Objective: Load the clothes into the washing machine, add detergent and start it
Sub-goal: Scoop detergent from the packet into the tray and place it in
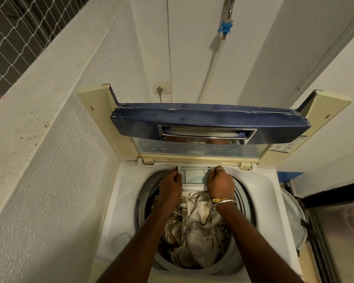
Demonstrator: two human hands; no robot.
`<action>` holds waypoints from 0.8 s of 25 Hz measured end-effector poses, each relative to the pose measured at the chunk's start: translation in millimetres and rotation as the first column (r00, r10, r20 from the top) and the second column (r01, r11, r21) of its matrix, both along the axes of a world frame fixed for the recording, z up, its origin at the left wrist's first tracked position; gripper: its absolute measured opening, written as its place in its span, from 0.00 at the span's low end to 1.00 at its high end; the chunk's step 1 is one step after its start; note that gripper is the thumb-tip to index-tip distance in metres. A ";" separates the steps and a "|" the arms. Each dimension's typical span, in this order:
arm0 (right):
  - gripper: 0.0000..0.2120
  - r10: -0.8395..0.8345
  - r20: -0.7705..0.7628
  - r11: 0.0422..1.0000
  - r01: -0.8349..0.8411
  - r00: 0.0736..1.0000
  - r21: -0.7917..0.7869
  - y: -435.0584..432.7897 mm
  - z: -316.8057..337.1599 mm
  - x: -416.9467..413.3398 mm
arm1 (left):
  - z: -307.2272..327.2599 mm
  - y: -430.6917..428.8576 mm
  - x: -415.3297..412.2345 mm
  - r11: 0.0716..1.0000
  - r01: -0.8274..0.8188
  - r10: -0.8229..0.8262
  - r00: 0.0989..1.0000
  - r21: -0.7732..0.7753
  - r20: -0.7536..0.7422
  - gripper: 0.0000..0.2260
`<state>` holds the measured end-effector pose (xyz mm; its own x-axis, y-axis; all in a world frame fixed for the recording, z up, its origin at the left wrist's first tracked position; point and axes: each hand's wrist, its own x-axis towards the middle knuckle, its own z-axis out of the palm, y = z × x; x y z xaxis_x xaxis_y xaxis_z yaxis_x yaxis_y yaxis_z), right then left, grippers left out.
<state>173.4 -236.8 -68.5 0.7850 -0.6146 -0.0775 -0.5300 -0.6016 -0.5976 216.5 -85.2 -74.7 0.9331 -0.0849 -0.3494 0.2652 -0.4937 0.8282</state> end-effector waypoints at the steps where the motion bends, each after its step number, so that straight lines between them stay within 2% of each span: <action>1: 0.11 0.001 0.003 1.000 -0.001 1.000 0.005 0.7 1.1 -0.4 | 1.1 -0.6 0.3 1.000 -0.003 0.003 1.000 0.002 0.004 0.15; 3: 0.11 -0.002 0.024 1.000 0.001 1.000 0.012 0.0 2.3 0.1 | 3.4 -2.1 0.4 1.000 -0.004 0.004 1.000 0.004 0.022 0.10; 7: 0.11 0.003 0.024 1.000 -0.003 1.000 0.005 -0.2 2.1 2.2 | 3.9 -3.1 -0.9 0.999 -0.028 0.026 0.998 0.029 0.054 0.09; 11: 0.11 -0.012 0.053 1.000 0.012 0.999 0.013 2.6 0.2 0.5 | 1.3 -2.8 -2.9 0.991 -0.122 0.123 0.992 -0.057 0.015 0.03; 20: 0.10 -0.092 0.112 0.990 0.079 0.989 0.113 7.1 -10.3 -0.6 | -7.8 -6.7 4.8 0.957 -0.225 0.230 0.973 -0.181 0.005 0.10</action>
<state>172.7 -229.7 -78.8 0.7375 -0.6728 -0.0580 -0.4995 -0.4856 -0.7174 221.3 -91.9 -82.5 0.9435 0.0718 -0.3234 0.3306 -0.2669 0.9053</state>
